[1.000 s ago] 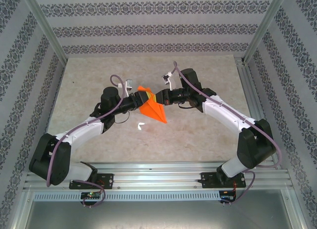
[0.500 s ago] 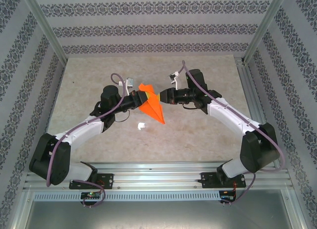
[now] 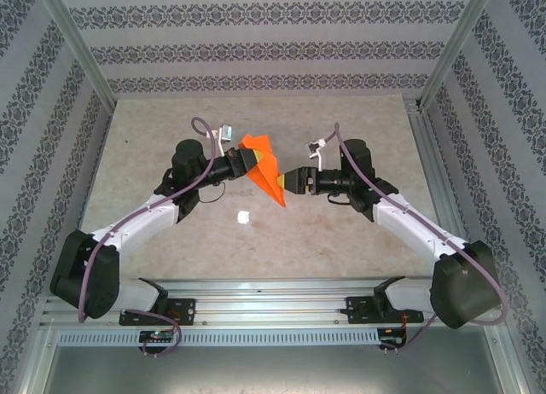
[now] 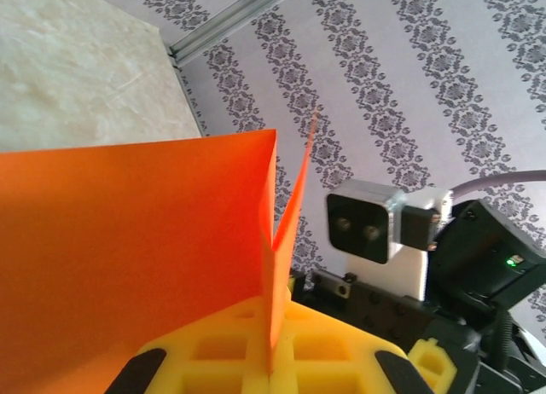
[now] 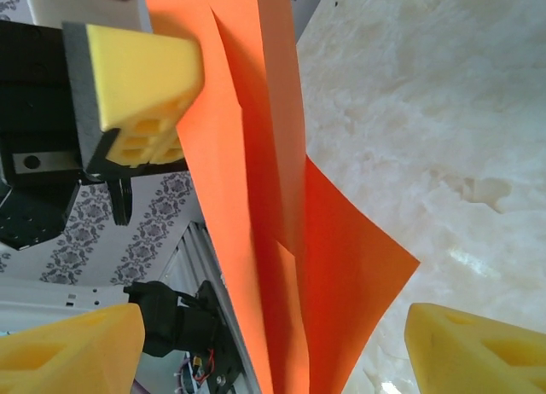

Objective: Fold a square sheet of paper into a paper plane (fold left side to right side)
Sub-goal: Turn over the paper at the center of the table.

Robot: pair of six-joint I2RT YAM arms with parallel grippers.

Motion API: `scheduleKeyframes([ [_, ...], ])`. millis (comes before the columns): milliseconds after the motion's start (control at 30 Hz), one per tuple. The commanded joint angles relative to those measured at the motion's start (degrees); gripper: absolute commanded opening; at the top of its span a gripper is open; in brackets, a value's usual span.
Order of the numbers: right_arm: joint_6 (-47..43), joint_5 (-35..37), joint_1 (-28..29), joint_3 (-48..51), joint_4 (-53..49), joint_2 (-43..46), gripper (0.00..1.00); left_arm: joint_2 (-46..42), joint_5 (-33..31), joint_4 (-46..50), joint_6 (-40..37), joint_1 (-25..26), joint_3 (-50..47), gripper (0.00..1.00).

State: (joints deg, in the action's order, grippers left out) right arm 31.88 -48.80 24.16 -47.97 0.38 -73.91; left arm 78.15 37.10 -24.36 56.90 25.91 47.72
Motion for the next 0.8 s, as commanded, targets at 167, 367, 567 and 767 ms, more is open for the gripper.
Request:
scheduleKeyframes([
  [167,7.27,-4.20,2.18,1.01,17.79,-4.37,0.74,0.24,2.21,-3.27,0.56,0.83,1.68,0.06],
  [367,9.33,-4.64,2.64,1.38,19.60,-6.74,0.63,0.77,2.56,-5.12,1.87,0.94,1.58,0.06],
  [567,9.88,-5.63,2.72,0.39,19.81,-7.41,0.34,1.09,2.60,-4.92,1.85,0.92,1.48,0.08],
  [767,5.45,-4.34,1.46,-0.63,12.78,-6.60,0.09,-0.18,0.95,-0.48,-1.22,0.90,1.14,0.17],
])
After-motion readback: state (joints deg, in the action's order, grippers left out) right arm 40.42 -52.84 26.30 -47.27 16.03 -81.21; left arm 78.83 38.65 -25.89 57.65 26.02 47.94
